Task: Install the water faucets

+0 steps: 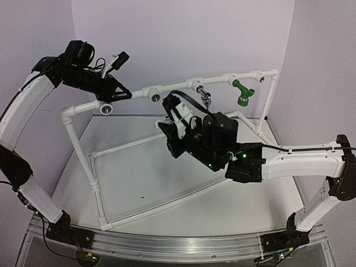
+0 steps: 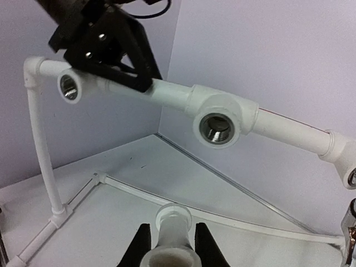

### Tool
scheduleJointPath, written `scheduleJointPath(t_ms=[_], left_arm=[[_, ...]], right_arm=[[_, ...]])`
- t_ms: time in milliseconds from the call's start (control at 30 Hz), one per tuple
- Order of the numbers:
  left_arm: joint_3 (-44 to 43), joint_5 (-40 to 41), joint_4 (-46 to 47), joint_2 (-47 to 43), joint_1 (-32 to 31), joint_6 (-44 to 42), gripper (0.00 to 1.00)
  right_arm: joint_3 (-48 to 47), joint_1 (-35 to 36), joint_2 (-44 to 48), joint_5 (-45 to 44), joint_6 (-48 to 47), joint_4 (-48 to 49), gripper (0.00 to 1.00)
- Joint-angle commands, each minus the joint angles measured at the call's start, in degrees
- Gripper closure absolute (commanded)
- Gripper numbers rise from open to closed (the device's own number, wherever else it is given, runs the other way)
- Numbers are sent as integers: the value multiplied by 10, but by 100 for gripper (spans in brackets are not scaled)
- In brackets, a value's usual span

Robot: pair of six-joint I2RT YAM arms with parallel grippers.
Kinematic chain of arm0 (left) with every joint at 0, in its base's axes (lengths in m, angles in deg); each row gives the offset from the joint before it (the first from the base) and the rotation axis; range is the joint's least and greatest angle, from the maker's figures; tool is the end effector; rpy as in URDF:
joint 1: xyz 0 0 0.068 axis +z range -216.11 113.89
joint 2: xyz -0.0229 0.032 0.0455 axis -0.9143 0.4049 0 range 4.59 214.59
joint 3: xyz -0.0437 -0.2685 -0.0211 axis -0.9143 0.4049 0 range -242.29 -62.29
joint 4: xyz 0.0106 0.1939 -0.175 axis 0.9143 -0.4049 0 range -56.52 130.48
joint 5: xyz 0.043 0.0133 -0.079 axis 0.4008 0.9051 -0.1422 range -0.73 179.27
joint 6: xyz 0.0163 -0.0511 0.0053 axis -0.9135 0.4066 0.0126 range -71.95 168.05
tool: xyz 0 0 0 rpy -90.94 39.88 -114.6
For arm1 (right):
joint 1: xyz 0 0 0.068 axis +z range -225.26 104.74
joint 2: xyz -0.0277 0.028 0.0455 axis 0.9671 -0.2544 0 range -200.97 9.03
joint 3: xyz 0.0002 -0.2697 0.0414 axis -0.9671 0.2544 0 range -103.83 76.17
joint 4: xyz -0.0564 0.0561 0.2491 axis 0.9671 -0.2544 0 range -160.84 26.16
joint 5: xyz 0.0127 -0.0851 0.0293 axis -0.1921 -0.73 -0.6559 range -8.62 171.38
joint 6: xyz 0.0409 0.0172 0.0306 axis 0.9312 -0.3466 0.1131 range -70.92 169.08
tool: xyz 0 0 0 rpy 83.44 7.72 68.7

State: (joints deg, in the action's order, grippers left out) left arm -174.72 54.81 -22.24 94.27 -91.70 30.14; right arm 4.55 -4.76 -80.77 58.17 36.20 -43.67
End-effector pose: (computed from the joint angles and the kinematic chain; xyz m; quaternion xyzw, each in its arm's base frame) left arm 0.2623 -0.1479 0.4612 0.4371 0.7575 -0.2948 0.3850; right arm 0.1391 0.3509 0.3618 -0.3446 0.6044 0.2171 0.6847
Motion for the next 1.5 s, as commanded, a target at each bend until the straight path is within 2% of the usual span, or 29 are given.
scheduleJointPath(t_ms=[0, 133, 200, 333, 500, 1033, 1467], left_arm=[[48, -3, -133, 38, -18, 15, 62], [48, -2, -131, 36, -18, 15, 62], [47, -1, -133, 34, -18, 14, 62], [45, 1, -134, 34, -18, 10, 63], [40, 0, -134, 40, -18, 8, 63], [42, 3, -135, 44, -18, -1, 63], [43, 2, -135, 42, -18, 1, 63]], right_arm=[[41, 13, 22, 6, -258, 271, 100], [89, 13, -4, 38, -431, 409, 100], [106, 13, -12, 64, -487, 452, 100], [114, 11, -15, 103, -554, 464, 100], [91, 0, -39, 108, -622, 455, 100], [39, -30, -75, 101, -656, 384, 100], [34, -38, -79, 76, -660, 342, 100]])
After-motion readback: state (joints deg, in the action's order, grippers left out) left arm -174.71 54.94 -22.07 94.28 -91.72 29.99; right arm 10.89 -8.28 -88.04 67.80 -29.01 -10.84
